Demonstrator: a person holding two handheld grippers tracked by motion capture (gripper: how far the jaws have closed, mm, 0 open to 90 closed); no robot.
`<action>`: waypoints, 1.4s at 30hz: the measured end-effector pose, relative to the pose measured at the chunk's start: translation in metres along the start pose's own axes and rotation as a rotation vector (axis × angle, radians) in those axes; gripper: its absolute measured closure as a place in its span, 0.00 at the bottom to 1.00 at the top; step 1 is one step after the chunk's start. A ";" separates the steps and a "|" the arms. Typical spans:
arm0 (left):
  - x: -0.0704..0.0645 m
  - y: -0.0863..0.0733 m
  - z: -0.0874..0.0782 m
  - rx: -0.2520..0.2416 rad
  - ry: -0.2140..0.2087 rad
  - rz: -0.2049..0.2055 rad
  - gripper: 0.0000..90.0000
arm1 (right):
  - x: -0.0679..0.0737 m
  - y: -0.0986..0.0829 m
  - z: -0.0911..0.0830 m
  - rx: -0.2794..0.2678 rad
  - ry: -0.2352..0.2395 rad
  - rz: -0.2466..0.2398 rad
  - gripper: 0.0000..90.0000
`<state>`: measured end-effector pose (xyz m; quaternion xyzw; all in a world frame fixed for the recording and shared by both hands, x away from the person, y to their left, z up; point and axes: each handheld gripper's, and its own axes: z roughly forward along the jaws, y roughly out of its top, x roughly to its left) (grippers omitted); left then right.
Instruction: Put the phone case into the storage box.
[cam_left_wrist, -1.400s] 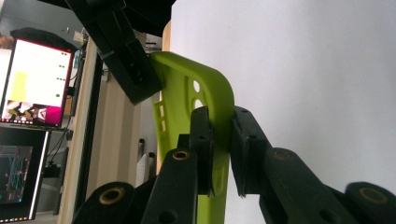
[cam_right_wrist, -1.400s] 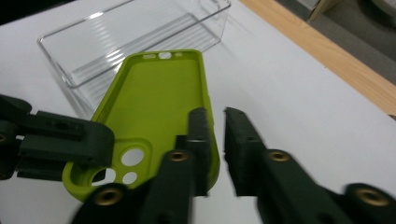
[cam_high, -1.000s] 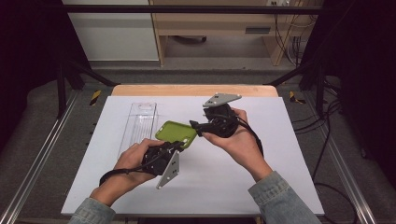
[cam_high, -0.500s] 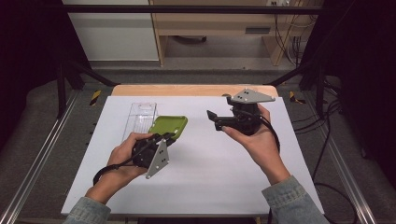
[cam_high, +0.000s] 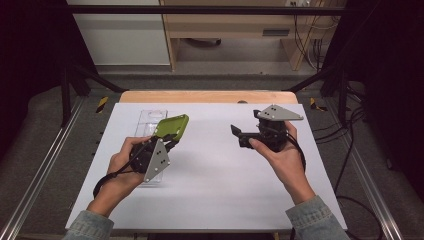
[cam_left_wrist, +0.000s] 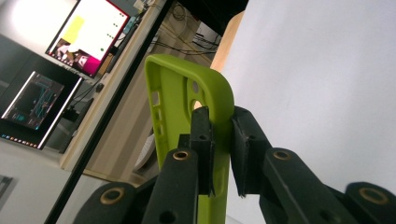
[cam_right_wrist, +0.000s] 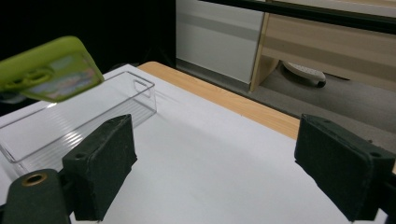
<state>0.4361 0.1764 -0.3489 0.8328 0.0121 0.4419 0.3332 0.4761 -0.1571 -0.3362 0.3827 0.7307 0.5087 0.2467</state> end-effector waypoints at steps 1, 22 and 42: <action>0.001 -0.001 -0.001 -0.002 0.003 -0.009 0.88 | -0.001 -0.002 0.000 0.001 -0.005 0.000 0.13; 0.011 -0.014 -0.010 -0.004 0.070 -0.092 0.88 | -0.011 -0.038 -0.006 -0.018 -0.075 -0.022 0.14; 0.017 -0.026 -0.013 -0.005 0.132 -0.201 0.88 | -0.020 -0.078 -0.020 -0.069 -0.125 -0.003 0.11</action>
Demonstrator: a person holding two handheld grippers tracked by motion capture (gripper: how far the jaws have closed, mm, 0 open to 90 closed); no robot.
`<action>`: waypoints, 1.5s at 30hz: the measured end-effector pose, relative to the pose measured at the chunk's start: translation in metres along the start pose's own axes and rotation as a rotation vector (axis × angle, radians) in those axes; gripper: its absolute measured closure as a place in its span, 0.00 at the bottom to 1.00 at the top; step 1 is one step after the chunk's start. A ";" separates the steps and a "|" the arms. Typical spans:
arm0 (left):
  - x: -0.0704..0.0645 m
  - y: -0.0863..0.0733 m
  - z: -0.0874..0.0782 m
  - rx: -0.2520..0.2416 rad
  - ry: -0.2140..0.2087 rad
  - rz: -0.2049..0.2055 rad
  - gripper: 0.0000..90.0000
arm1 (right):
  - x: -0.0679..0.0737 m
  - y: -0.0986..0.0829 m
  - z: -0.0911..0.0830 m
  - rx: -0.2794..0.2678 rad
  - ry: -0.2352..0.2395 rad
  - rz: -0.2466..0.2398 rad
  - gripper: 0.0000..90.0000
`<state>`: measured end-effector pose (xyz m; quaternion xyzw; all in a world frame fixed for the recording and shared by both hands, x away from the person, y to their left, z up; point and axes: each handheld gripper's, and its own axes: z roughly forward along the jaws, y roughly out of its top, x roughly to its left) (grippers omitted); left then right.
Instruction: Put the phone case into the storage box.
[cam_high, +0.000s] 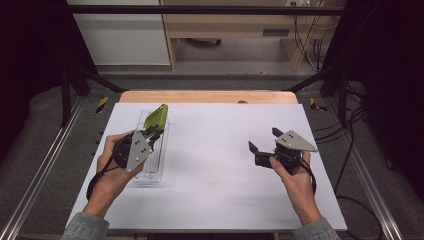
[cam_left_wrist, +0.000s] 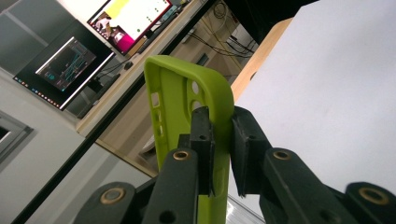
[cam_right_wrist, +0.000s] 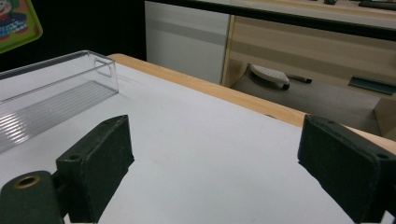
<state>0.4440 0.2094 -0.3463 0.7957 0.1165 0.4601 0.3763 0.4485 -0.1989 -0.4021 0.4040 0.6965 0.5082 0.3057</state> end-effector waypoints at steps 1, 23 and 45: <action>0.001 0.000 0.000 0.002 0.004 0.000 0.88 | 0.000 -0.002 -0.001 -0.001 0.000 0.002 0.11; -0.001 0.003 0.008 -0.016 0.054 -0.111 0.88 | -0.018 -0.061 -0.028 -0.033 -0.039 0.008 0.08; 0.002 0.013 0.007 -0.019 0.108 -0.217 0.88 | -0.018 -0.083 -0.039 -0.066 -0.066 0.020 0.07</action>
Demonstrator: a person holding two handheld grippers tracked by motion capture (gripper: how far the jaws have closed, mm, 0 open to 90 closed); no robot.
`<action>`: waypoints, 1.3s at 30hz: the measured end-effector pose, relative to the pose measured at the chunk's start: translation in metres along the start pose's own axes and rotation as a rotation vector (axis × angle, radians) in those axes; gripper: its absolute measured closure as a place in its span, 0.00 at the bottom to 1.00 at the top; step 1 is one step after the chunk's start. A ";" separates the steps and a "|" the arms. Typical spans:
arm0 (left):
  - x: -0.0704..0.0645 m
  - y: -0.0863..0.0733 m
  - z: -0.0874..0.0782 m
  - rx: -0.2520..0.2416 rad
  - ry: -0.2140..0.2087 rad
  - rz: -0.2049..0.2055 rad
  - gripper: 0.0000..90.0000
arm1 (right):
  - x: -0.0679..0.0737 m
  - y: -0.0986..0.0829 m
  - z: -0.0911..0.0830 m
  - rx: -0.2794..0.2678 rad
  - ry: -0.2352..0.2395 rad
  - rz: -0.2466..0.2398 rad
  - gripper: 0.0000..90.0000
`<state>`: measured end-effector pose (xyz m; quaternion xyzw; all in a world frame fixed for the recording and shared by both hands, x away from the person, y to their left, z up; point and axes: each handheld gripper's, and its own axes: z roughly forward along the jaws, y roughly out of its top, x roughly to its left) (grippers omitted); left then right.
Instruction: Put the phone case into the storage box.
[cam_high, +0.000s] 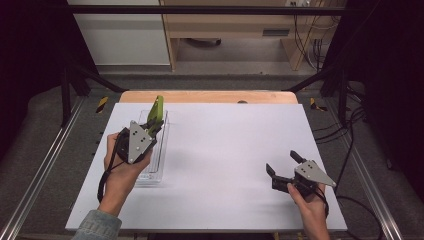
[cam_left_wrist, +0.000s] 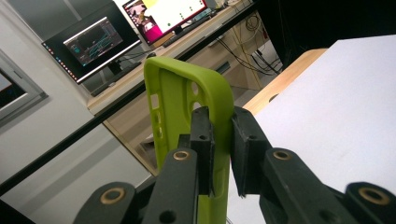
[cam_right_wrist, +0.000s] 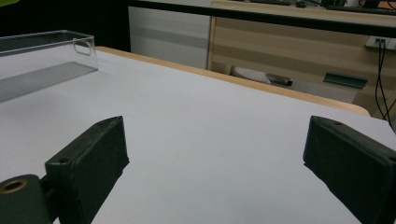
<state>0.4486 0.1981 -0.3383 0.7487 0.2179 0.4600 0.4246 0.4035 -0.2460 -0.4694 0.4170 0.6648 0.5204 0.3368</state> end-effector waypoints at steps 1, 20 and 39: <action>0.001 0.001 -0.001 0.002 0.003 -0.007 0.88 | 0.001 0.000 -0.001 -0.003 0.001 -0.001 0.07; 0.011 0.011 -0.004 0.039 0.015 -0.151 0.88 | 0.010 -0.008 -0.008 0.006 0.019 -0.040 0.05; 0.026 -0.004 0.015 0.083 0.053 -0.294 0.88 | 0.012 -0.008 -0.011 -0.012 0.051 -0.049 0.03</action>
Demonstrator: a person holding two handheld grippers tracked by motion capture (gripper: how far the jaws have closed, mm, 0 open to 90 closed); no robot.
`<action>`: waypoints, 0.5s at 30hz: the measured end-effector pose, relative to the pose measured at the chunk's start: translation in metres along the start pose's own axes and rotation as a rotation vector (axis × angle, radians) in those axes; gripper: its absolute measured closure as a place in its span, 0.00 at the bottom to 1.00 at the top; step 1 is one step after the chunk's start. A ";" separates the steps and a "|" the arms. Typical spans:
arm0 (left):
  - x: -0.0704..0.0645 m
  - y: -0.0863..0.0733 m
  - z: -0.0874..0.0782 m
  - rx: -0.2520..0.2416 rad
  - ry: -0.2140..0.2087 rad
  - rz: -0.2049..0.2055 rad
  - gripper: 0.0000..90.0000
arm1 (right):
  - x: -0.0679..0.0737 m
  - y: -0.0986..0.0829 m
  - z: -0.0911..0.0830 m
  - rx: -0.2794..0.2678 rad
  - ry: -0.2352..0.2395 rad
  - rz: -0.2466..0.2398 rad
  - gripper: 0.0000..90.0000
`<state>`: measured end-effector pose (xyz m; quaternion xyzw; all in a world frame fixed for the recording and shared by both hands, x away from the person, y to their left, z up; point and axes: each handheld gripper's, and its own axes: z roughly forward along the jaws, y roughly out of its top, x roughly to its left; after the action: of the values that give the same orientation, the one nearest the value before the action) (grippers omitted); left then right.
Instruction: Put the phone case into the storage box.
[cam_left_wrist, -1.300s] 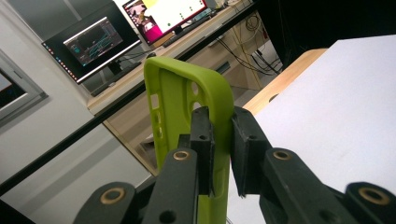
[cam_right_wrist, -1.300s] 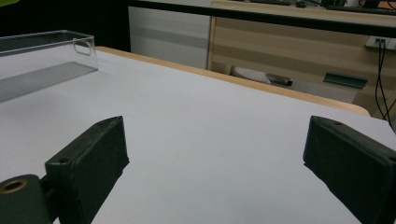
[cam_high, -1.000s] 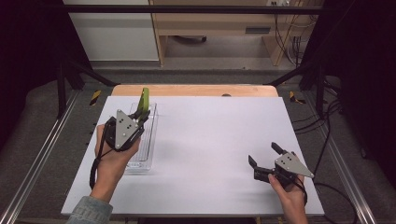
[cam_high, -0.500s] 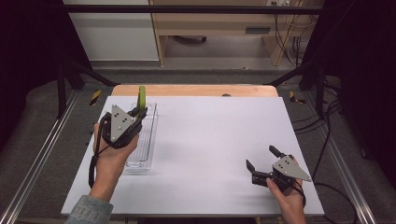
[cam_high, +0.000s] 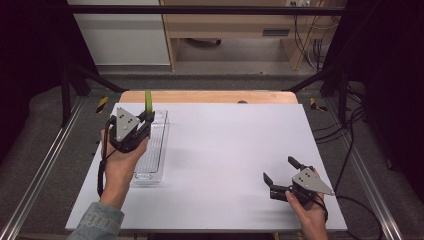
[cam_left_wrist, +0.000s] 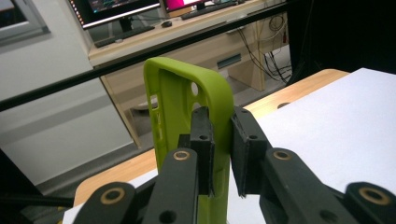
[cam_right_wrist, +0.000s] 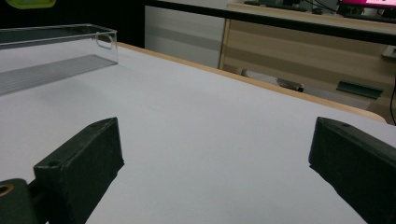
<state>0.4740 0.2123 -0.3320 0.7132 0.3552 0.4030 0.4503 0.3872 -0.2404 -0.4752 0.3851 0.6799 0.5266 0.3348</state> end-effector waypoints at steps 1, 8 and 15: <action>0.001 -0.001 0.002 0.002 0.002 -0.005 0.88 | 0.000 0.000 0.000 0.000 0.001 0.001 0.03; 0.011 -0.010 0.022 0.023 0.011 -0.063 0.88 | 0.002 0.000 0.001 0.001 0.012 -0.004 0.03; 0.019 -0.015 0.035 0.025 0.018 -0.105 0.88 | 0.002 -0.001 0.002 0.006 0.017 -0.006 0.03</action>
<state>0.5114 0.2215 -0.3507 0.6956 0.4012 0.3806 0.4587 0.3874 -0.2376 -0.4761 0.3794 0.6855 0.5269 0.3294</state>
